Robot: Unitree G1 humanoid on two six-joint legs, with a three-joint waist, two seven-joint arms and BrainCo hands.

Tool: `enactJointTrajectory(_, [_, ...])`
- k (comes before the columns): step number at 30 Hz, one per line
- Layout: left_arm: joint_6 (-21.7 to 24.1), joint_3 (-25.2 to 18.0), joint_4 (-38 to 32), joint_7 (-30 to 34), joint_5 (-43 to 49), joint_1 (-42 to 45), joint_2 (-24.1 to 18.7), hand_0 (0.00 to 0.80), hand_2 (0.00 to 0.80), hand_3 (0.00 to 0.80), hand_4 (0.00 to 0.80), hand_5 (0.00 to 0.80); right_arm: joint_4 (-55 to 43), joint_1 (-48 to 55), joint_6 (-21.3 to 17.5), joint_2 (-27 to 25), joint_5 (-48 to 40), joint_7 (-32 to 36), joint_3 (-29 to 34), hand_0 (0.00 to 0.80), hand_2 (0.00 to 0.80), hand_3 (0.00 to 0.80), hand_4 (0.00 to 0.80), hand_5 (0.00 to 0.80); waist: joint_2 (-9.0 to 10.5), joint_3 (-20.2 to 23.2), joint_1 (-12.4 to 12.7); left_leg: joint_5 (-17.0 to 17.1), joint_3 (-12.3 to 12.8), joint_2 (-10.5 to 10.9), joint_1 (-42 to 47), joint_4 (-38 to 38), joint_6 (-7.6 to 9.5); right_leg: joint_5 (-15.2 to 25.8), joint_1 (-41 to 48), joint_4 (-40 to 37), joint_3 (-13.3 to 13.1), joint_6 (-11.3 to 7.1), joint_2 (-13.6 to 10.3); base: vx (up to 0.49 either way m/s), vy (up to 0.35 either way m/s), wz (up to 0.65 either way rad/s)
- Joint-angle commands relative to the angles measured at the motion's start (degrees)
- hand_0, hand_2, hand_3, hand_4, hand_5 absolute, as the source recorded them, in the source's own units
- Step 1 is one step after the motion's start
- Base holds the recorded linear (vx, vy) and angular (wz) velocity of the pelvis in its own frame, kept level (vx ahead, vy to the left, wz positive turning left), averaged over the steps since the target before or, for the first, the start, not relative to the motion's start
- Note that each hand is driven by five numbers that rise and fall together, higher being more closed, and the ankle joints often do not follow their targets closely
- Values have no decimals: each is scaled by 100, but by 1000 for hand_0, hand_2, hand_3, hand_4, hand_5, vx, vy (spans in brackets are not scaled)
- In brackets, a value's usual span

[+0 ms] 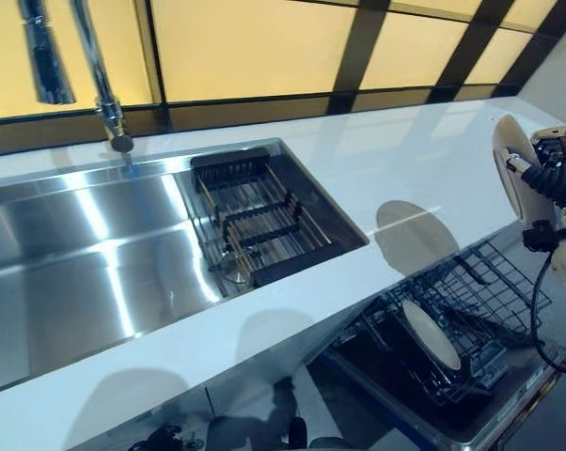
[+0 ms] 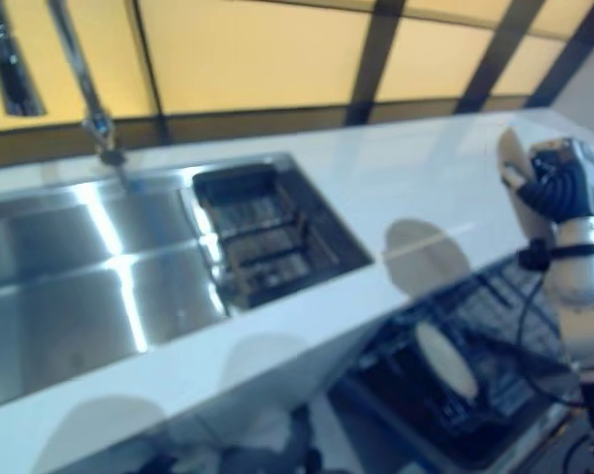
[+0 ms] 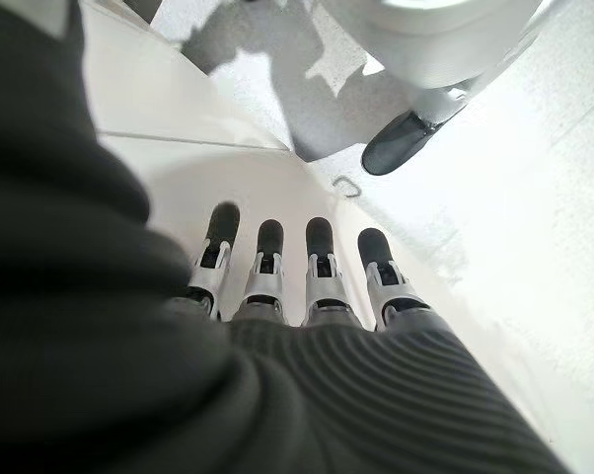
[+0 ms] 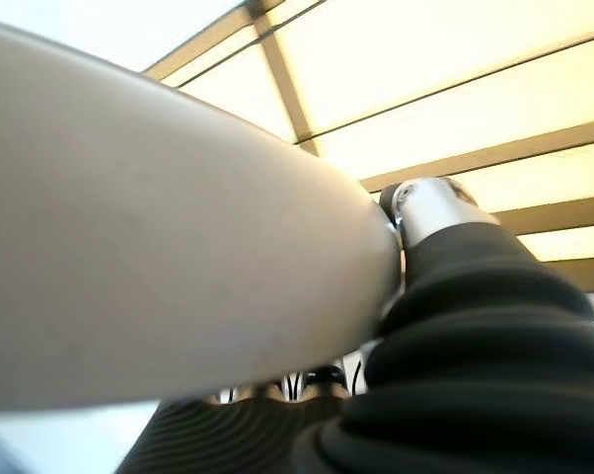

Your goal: Take plates into dishwasher

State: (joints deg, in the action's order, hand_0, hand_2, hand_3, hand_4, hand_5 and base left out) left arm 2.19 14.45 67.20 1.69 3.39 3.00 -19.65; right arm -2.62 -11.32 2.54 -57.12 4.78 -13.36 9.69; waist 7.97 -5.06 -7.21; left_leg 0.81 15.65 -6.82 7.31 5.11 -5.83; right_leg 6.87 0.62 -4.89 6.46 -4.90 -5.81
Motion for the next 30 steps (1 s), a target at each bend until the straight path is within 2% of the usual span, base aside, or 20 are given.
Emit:
enactJointTrajectory(1, [277, -170, 261, -31, -140, -301, -5, 0, 0, 0, 0, 0, 209, -137, -168, -355, -235, -240, 595, 800, 800, 800, 800, 800, -91, -33, -23, -140, 130, -115, -51, -11, 402, -234, -7, 234, -43, -251, -48, 7, -73, -11])
enactJointTrajectory(9, [456, -206, 281, 38, 8, -286, 13, 0, 0, 0, 0, 0, 662, 433, -429, -314, -450, 279, 845, 800, 800, 800, 800, 800, -165, -69, -243, -72, 318, -225, -61, -11, 285, -215, -99, 152, -170, -154, 58, -9, -81, -11])
enactJointTrajectory(15, [506, -93, 188, 48, 41, -399, 26, 0, 0, 0, 0, 0, 1143, 423, -711, -222, -360, 597, 620, 800, 800, 800, 800, 800, -273, -198, -308, -2, 333, -280, -127, -11, 197, -216, -192, 130, -186, -95, 77, -24, -76, -12])
enactJointTrajectory(20, [531, 28, 85, 86, -13, -545, 6, 0, 0, 0, 0, 0, 1402, 180, -828, -182, -281, 911, 320, 800, 800, 800, 800, 800, -428, -360, -332, 46, 255, -301, -207, -11, 115, -215, -327, 153, -141, -60, 57, -37, -60, -1])
enactJointTrajectory(30, [494, 312, -234, 114, -228, -750, -10, 0, 0, 0, 0, 0, 1963, -483, -791, -337, -62, 1184, -297, 800, 800, 800, 800, 800, -780, -739, -307, 127, 1, -238, -436, -37, -39, -232, -639, 240, -28, 38, -34, -29, -50, 6])
